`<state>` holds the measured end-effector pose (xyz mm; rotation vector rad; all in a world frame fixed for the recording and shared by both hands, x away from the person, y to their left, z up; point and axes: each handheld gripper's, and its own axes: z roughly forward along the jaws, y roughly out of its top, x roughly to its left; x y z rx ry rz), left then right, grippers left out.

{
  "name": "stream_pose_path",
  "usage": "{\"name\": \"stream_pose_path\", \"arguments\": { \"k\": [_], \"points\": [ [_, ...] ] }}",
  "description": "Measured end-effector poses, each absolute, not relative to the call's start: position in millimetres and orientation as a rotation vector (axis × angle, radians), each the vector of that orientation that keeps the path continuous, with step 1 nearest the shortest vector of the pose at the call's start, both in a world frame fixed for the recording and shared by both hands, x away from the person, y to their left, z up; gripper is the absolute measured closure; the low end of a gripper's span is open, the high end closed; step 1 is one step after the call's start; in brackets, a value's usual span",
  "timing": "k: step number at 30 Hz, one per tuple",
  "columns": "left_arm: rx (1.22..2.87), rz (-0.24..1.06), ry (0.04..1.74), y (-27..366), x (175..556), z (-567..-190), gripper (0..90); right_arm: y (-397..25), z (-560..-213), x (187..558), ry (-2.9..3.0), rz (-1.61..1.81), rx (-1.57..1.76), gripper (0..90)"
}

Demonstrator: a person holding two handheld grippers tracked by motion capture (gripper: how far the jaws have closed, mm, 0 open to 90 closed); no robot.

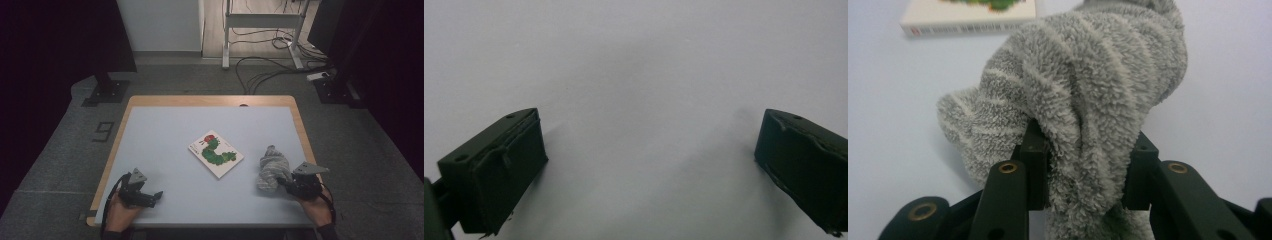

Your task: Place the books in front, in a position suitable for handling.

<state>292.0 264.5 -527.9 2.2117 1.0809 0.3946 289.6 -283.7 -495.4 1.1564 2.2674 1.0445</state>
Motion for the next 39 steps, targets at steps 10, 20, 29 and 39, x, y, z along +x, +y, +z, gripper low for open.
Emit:
{"name": "stream_pose_path", "arguments": {
  "k": [10, 20, 29, 39],
  "points": [
    [2.212, 0.396, 1.081, 264, 292, -528, 0.0, -285, -509, 291, 2.288, 1.038, 1.179, 35.0],
    [2.212, 0.395, 1.081, 264, 292, -528, 0.0, -286, -477, 289, 2.244, 1.043, 1.11, 12.4],
    [2.212, 0.395, 1.081, 264, 292, -528, 0.0, -261, -460, 302, 2.263, 1.089, 1.07, 0.0],
    [2.212, 0.395, 1.081, 264, 292, -528, 0.0, -220, -451, 327, 2.302, 1.145, 1.008, 0.0]
  ]
}}
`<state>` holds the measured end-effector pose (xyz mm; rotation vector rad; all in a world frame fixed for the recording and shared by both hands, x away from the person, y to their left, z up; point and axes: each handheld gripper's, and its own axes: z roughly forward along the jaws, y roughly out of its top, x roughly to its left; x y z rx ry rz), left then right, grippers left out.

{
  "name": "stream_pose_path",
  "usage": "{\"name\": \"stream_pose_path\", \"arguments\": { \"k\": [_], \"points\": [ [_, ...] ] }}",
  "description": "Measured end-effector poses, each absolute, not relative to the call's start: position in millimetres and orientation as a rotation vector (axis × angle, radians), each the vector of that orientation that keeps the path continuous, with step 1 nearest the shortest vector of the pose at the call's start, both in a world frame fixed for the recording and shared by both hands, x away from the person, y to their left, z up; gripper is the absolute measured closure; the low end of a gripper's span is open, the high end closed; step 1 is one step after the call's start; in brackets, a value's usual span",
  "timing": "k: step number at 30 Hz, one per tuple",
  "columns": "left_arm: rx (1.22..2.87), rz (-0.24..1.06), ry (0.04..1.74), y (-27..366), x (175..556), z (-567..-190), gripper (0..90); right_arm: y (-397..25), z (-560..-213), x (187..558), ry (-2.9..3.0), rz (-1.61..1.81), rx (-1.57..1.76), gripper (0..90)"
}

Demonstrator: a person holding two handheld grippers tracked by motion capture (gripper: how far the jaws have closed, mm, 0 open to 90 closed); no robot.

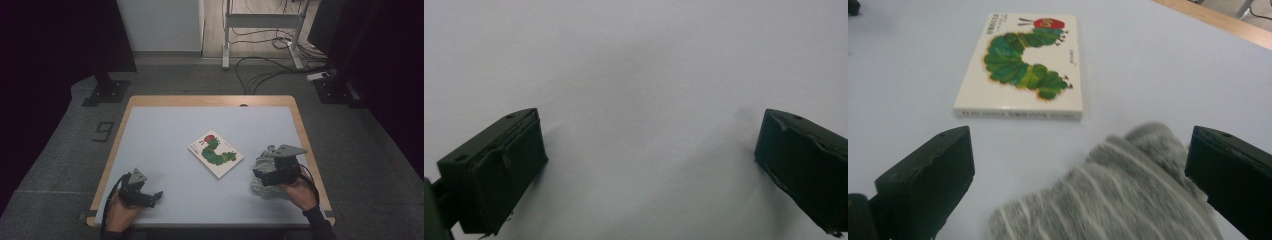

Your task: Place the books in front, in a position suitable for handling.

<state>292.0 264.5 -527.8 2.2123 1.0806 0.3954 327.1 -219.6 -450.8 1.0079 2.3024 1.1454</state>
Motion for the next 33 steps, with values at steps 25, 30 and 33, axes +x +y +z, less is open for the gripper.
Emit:
{"name": "stream_pose_path", "arguments": {
  "k": [25, 30, 33],
  "points": [
    [2.212, 0.395, 1.081, 265, 292, -528, 0.0, -136, -475, 389, 2.355, 1.16, 0.979, 0.0],
    [2.212, 0.396, 1.081, 265, 292, -528, 0.0, -126, -484, 399, 2.363, 1.142, 0.992, 0.0],
    [2.212, 0.396, 1.081, 265, 292, -528, 0.0, -121, -493, 405, 2.368, 1.115, 1.004, 0.0]
  ]
}}
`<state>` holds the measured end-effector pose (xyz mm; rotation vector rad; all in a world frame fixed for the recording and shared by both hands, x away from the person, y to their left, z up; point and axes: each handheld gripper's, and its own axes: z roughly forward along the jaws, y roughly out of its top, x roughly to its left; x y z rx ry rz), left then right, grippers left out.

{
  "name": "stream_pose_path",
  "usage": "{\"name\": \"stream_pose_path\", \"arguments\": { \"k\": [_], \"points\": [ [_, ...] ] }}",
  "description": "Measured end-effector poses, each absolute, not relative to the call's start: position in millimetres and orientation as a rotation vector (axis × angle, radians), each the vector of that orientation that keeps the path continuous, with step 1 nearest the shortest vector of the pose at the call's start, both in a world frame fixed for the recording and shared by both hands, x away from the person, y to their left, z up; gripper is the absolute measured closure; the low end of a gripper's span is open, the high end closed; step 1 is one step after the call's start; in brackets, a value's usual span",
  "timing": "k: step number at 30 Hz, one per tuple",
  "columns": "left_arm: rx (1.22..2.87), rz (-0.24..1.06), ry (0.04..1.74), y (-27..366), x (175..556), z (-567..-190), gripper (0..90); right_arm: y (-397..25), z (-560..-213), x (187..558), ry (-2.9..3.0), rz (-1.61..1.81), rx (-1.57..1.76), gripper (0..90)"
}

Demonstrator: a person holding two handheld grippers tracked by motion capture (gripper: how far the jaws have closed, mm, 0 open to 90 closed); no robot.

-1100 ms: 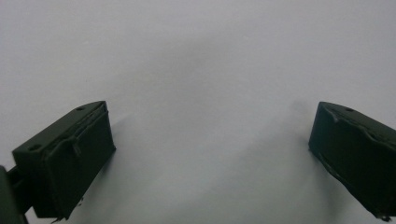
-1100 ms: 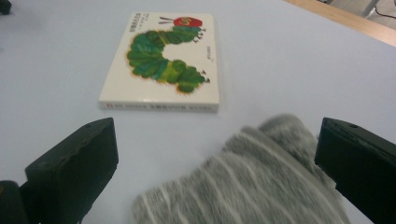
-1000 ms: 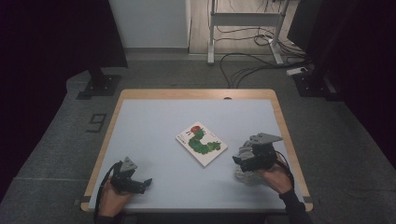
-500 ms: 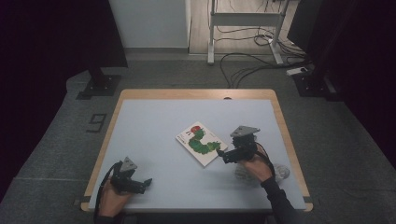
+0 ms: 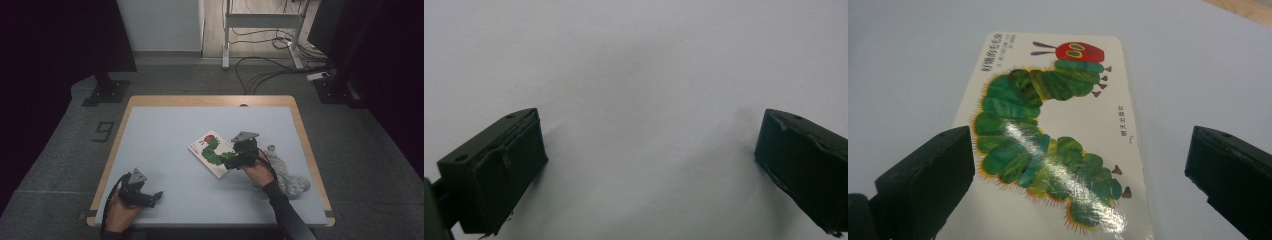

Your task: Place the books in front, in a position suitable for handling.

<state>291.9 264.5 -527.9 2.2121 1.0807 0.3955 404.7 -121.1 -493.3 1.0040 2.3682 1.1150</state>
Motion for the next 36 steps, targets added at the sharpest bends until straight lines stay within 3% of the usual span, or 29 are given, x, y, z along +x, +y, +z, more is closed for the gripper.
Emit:
{"name": "stream_pose_path", "arguments": {
  "k": [13, 22, 36],
  "points": [
    [2.212, 0.396, 1.081, 264, 292, -528, 0.0, -122, -522, 422, 2.397, 1.085, 1.102, 0.0],
    [2.212, 0.395, 1.081, 264, 292, -528, 0.0, -123, -526, 423, 2.468, 1.152, 1.15, 2.9],
    [2.212, 0.395, 1.081, 264, 292, -528, 0.0, -118, -525, 415, 2.505, 1.124, 1.155, 0.3]
  ]
}}
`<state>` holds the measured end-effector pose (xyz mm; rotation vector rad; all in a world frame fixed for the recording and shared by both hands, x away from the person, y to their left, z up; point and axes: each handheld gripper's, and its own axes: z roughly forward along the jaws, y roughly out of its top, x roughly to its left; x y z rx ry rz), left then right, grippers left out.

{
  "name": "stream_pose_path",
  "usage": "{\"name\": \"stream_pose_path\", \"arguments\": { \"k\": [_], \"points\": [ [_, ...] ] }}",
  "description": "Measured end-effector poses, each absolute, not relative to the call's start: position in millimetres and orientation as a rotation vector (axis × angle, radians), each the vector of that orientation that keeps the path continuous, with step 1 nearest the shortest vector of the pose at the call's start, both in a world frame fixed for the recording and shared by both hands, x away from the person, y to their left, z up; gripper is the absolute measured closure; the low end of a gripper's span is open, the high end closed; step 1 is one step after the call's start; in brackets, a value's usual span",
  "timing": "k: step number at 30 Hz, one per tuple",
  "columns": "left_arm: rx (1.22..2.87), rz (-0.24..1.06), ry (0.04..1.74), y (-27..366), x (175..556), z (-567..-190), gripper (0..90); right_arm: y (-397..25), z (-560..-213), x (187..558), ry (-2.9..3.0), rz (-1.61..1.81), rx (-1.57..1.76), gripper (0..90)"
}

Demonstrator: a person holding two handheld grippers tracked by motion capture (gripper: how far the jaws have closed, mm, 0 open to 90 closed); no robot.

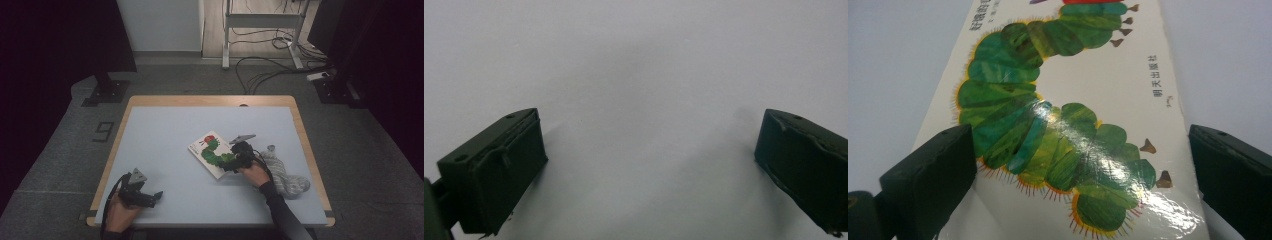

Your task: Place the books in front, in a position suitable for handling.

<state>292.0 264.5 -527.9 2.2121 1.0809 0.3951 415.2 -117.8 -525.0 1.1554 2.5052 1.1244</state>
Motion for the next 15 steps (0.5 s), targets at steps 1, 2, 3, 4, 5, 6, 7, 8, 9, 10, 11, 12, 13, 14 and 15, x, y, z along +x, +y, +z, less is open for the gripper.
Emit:
{"name": "stream_pose_path", "arguments": {
  "k": [1, 2, 3, 4, 5, 6, 7, 8, 9, 10, 11, 12, 13, 14, 15],
  "points": [
    [2.212, 0.395, 1.081, 264, 292, -528, 0.0, -118, -525, 415, 2.505, 1.124, 1.155, 0.3],
    [2.212, 0.395, 1.08, 264, 292, -528, 0.0, -117, -525, 414, 2.511, 1.122, 1.15, 0.3],
    [2.212, 0.394, 1.08, 264, 292, -528, 0.0, -117, -525, 413, 2.514, 1.12, 1.145, 0.2],
    [2.212, 0.395, 1.081, 264, 292, -528, 0.0, -116, -524, 412, 2.523, 1.116, 1.142, 0.2],
    [2.212, 0.395, 1.081, 264, 292, -528, 0.0, -115, -524, 409, 2.532, 1.111, 1.14, 0.3],
    [2.212, 0.395, 1.081, 264, 292, -528, 0.0, -115, -524, 409, 2.532, 1.111, 1.14, 0.3],
    [2.211, 0.395, 1.081, 264, 292, -528, 0.0, -113, -523, 406, 2.543, 1.107, 1.14, 0.4],
    [2.212, 0.395, 1.081, 264, 292, -528, 0.0, -112, -523, 404, 2.547, 1.105, 1.131, 0.4],
    [2.212, 0.395, 1.081, 264, 292, -528, 0.0, -112, -523, 403, 2.551, 1.104, 1.127, 0.5],
    [2.212, 0.395, 1.081, 264, 292, -528, 0.0, -111, -523, 400, 2.559, 1.103, 1.121, 0.5],
    [2.212, 0.395, 1.081, 264, 292, -528, 0.0, -111, -523, 400, 2.559, 1.103, 1.121, 0.5],
    [2.212, 0.395, 1.081, 264, 292, -528, 0.0, -111, -523, 398, 2.562, 1.103, 1.112, 0.5],
    [2.212, 0.396, 1.081, 264, 292, -528, 0.0, -110, -522, 396, 2.571, 1.103, 1.106, 0.5],
    [2.212, 0.396, 1.081, 264, 292, -528, 0.0, -108, -522, 392, 2.58, 1.1, 1.098, 0.5],
    [2.212, 0.396, 1.081, 264, 292, -528, 0.0, -108, -522, 392, 2.58, 1.1, 1.098, 0.5]
  ]
}}
